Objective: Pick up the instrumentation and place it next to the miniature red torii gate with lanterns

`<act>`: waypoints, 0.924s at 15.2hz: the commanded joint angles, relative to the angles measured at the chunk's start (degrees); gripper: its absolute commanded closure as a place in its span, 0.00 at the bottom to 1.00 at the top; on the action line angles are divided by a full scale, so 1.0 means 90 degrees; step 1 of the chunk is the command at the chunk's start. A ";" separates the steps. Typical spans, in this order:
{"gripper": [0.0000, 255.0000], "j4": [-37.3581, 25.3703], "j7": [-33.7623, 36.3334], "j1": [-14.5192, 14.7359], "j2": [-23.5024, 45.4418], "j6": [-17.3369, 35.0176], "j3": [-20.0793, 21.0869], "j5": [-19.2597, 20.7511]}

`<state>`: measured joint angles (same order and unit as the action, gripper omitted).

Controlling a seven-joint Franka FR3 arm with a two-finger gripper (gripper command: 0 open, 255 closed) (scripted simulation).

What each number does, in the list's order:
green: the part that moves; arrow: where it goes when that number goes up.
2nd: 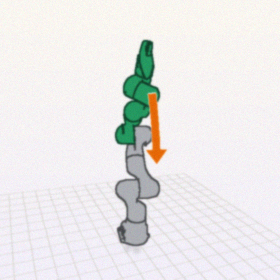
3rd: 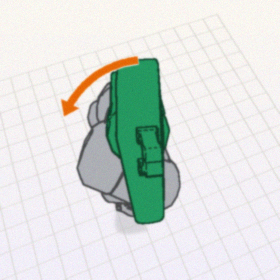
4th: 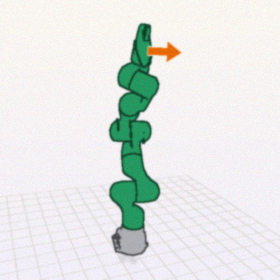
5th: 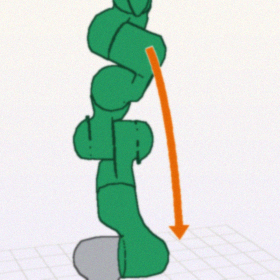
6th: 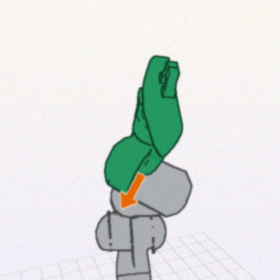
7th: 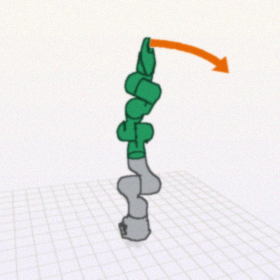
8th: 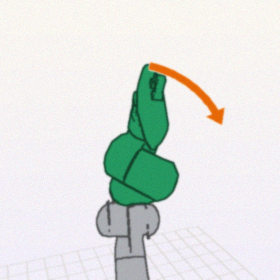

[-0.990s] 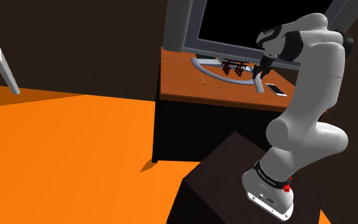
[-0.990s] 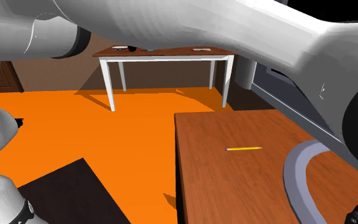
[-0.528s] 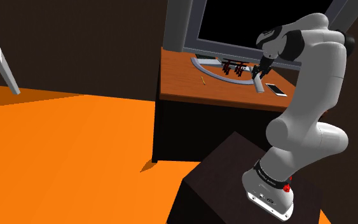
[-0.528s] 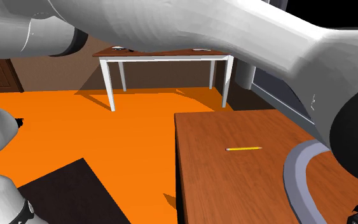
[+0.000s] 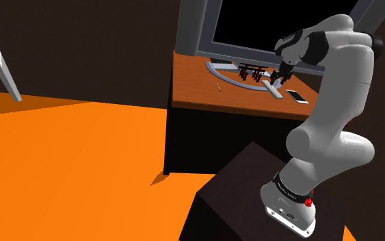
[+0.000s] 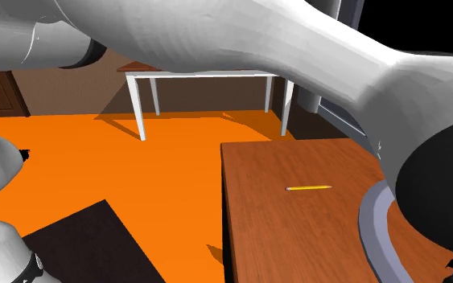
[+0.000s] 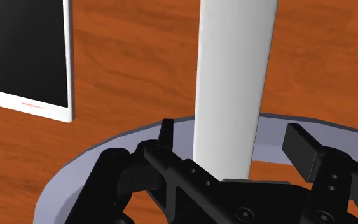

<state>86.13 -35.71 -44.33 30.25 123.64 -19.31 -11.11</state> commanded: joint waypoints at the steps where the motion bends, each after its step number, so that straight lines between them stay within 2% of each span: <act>1: 0.00 0.0311 0.0006 0.0031 0.0180 -0.0414 -0.0002 0.0038; 4: 0.00 -0.0274 0.0024 -0.0086 0.0503 -0.0681 0.0058 -0.0013; 8: 0.00 -0.0665 0.0099 -0.0089 0.0226 -0.1332 0.0019 0.0103; 14: 0.00 -0.0665 0.0097 -0.0086 0.0227 -0.1332 0.0015 0.0100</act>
<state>80.02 -34.80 -45.14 31.76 111.64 -19.31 -10.19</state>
